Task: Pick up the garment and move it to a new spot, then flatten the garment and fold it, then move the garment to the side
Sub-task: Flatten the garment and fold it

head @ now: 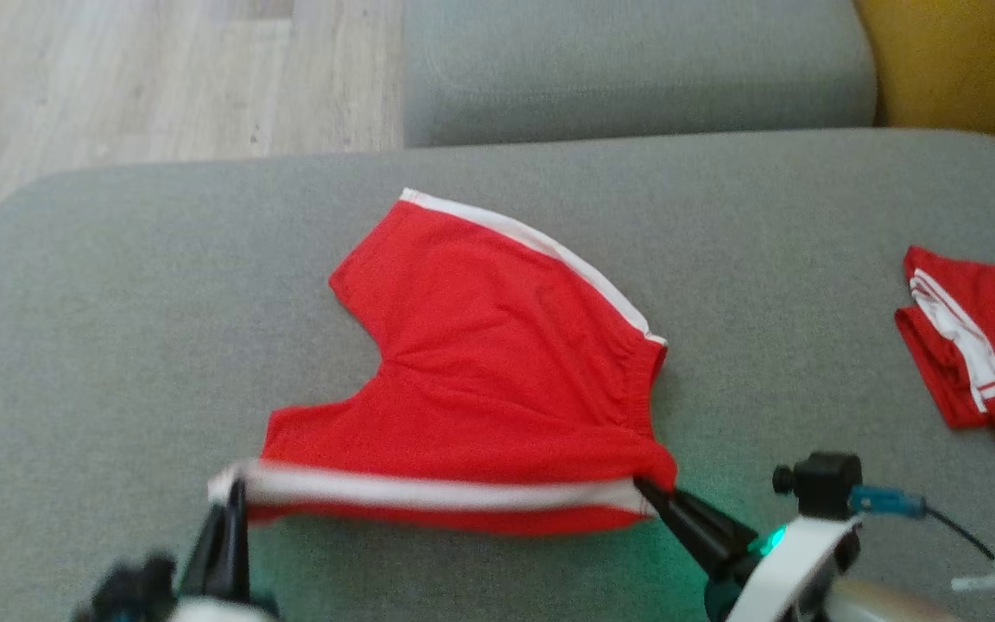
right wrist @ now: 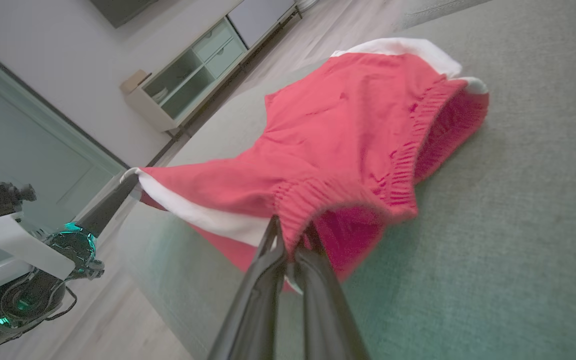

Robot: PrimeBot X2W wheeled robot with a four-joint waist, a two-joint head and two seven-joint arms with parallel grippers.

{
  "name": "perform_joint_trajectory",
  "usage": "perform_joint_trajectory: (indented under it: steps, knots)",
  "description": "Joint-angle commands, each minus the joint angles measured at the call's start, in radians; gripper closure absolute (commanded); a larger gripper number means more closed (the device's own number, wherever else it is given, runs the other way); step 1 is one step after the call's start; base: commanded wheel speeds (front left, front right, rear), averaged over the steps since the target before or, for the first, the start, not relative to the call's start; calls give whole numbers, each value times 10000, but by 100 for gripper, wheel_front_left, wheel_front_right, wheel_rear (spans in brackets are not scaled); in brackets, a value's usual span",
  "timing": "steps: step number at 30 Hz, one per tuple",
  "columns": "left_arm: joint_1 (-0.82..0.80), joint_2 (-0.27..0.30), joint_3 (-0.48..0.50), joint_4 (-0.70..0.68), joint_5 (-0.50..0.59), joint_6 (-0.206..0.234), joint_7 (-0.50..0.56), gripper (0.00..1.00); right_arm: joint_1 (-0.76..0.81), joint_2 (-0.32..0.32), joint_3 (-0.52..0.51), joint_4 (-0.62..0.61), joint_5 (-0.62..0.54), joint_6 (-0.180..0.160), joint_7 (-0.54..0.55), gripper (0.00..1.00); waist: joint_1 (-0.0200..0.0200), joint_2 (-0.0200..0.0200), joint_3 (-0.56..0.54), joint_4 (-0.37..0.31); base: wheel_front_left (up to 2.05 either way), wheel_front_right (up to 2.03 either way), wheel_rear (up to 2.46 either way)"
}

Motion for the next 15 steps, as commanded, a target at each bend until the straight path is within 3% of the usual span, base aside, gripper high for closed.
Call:
perform_joint_trajectory:
  steps: [1,7,15]
  knots:
    - [-1191,344,87,-313,45,20,-53,100,-460,-61,-275,-196,238,-7,-68,100,1,-1,318,-99,0,0,0]
    - [-4657,1645,-1609,761,-156,18,269,100,-1631,325,-776,-147,1299,-7,-68,100,1,-1,1603,-370,0,0,0]
    - [-8801,2747,-4080,2532,-715,17,1290,100,-3157,653,-811,-29,1994,-7,-66,100,1,-1,3207,-935,0,0,0]
